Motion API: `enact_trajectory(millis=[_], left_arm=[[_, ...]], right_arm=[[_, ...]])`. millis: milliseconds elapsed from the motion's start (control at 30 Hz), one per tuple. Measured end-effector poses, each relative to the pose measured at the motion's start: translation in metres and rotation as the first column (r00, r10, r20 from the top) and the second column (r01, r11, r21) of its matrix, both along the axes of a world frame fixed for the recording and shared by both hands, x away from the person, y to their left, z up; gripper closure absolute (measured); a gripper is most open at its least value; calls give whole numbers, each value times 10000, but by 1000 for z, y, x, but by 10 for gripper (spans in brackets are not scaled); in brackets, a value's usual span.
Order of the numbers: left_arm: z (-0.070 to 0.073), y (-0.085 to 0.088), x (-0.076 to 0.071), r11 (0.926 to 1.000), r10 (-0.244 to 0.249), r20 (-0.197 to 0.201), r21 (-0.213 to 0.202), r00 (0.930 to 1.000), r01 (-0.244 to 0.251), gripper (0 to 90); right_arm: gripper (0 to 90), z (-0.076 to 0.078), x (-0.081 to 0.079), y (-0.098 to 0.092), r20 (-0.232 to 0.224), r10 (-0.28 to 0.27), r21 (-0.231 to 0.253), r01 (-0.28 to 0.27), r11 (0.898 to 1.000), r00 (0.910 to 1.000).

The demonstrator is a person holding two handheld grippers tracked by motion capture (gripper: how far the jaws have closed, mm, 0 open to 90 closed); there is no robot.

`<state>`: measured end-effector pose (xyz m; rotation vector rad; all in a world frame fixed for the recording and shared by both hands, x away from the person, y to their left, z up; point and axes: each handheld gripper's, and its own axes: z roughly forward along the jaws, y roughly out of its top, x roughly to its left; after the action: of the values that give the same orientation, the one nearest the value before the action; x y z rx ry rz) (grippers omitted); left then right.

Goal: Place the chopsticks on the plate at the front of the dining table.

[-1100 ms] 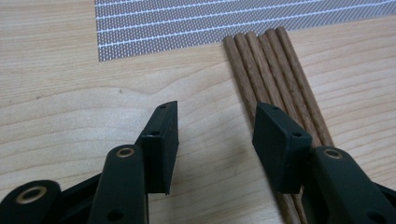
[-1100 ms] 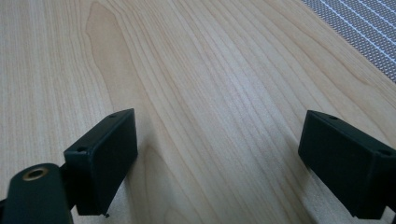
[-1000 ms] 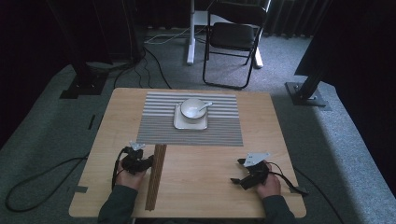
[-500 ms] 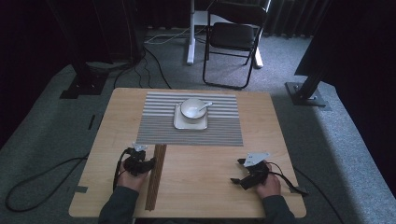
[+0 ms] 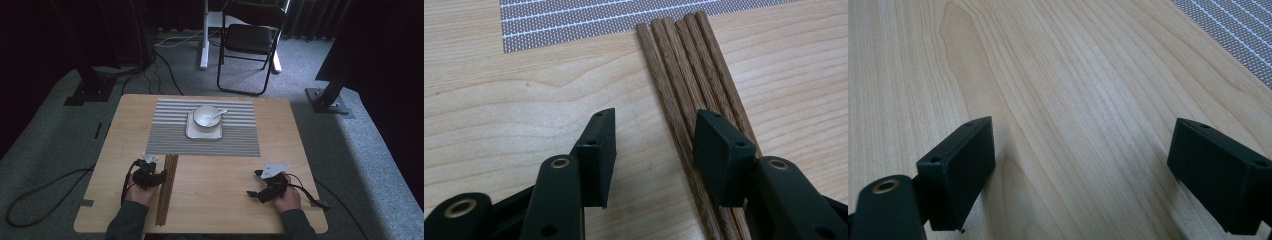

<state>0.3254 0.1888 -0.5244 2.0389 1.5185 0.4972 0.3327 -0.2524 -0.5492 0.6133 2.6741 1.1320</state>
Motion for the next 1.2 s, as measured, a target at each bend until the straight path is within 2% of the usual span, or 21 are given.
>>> enact_trajectory(millis=[333, 600, 967, 1200], left_arm=[[1, -3, -8, 9996, 53, -98, 268, 9999, -51, 524], [2, -4, -15, 9989, 124, -415, 456, 9991, -105, 539], [2, -4, -24, 9988, 139, -704, 479, 9974, -105, 552], [3, -3, -28, 9983, 164, -742, 565, 9971, -122, 583]], right_arm=[[111, 0, 0, 0, 0, 2, -2, -2, 10000, 10000], [111, 0, 0, 0, 0, 2, -1, -2, 10000, 10000], [111, 0, 0, 0, 6, 8, -6, -8, 10000, 10000], [111, 0, 0, 0, 4, 8, -6, -8, 10000, 10000]])
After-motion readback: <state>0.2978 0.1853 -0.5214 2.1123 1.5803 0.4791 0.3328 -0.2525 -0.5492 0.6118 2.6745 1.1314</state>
